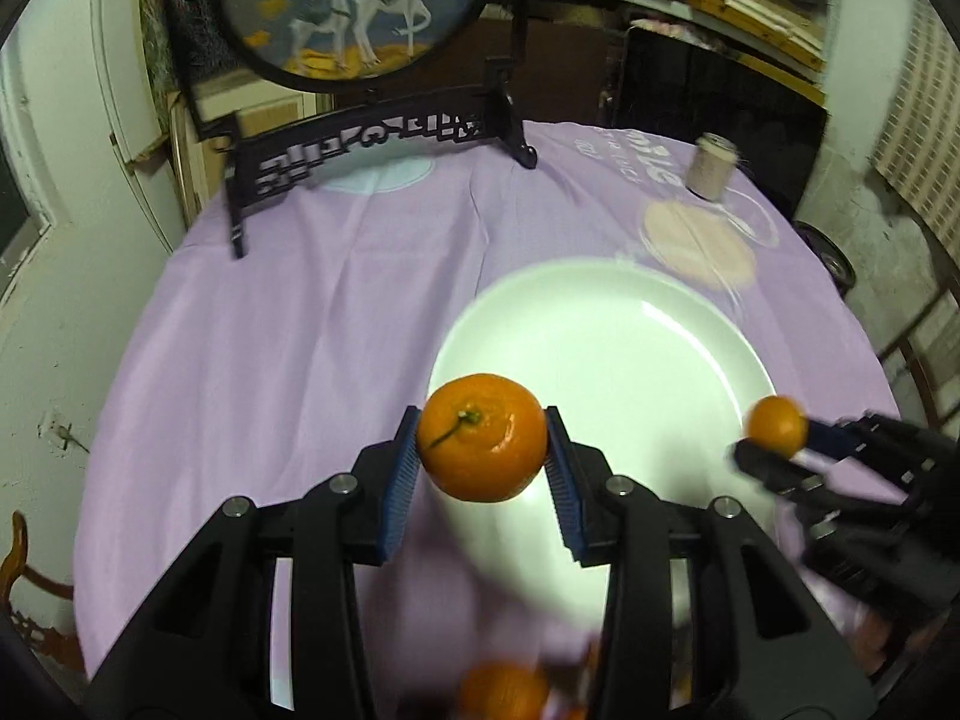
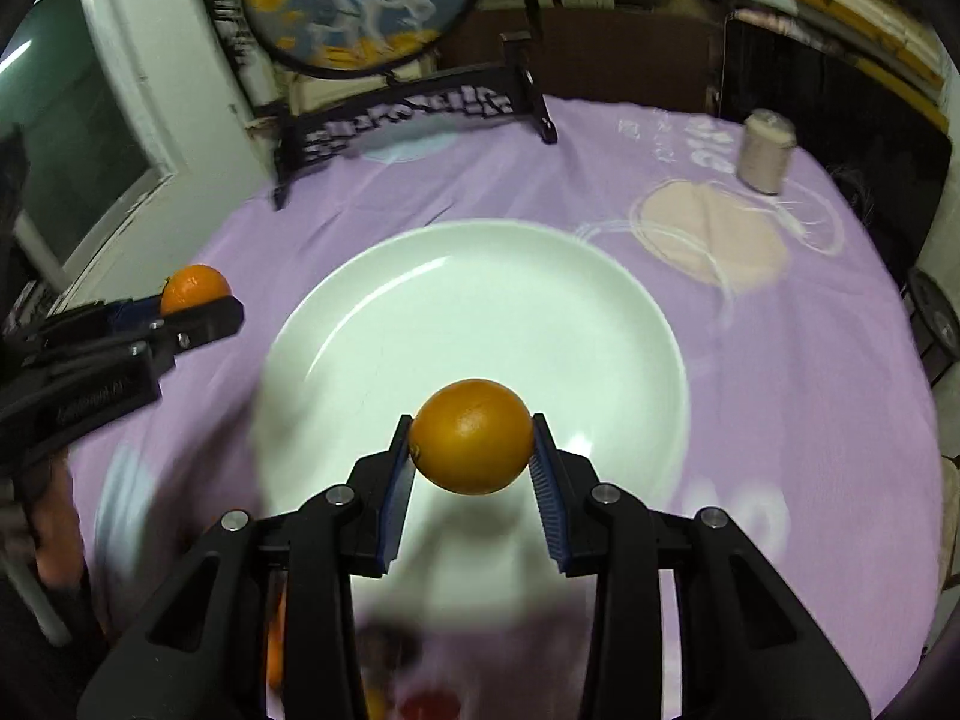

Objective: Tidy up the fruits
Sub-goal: 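Grasp a mandarin with the left tool while the right tool grasps an orange tomato, both onto plate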

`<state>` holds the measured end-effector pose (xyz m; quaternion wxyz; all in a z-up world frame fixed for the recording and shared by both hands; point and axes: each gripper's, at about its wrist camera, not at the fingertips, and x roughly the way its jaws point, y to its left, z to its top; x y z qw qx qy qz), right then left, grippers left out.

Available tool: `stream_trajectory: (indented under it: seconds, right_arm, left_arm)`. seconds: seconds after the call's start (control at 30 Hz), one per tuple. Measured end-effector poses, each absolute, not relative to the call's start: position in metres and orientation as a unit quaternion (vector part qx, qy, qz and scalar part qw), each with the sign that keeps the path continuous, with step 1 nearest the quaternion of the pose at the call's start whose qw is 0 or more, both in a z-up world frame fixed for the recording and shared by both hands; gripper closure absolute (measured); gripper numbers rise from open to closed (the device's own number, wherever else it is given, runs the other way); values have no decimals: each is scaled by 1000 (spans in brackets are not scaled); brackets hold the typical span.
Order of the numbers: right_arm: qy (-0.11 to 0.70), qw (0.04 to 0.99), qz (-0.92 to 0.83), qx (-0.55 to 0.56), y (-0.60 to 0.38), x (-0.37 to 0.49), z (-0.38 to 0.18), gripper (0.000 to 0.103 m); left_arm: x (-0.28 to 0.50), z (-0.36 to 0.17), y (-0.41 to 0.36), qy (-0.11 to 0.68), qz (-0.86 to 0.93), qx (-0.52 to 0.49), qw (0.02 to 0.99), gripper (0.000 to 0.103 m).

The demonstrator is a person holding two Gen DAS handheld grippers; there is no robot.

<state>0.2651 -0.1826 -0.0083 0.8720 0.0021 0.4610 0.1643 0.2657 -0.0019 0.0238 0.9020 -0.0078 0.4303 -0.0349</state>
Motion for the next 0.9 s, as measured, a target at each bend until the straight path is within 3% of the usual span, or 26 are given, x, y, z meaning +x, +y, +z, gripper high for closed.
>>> stream_trajectory:
  seconds: [0.17,0.43,0.53,0.63,0.8,0.9]
  right_arm:
    - [480,866,136,-21,-173,325,-34,65]
    - [489,861,134,-35,-169,347,-50,65]
    - [481,866,124,-55,-168,341,-48,52]
    - [459,878,123,-50,-176,326,-30,46]
    - [437,892,114,-5,-199,276,11,45]
    - [425,893,148,9,-205,223,25,40]
  left_arm:
    - [335,-9,-16,479,-46,-39,876,63]
    - [357,-22,-25,487,-68,-52,869,61]
    - [348,-10,-24,479,-77,-64,872,46]
    - [322,15,-22,445,-72,-56,891,37]
    - [257,39,-13,416,-69,-53,905,28]
    - [198,41,5,396,-52,-44,916,17]
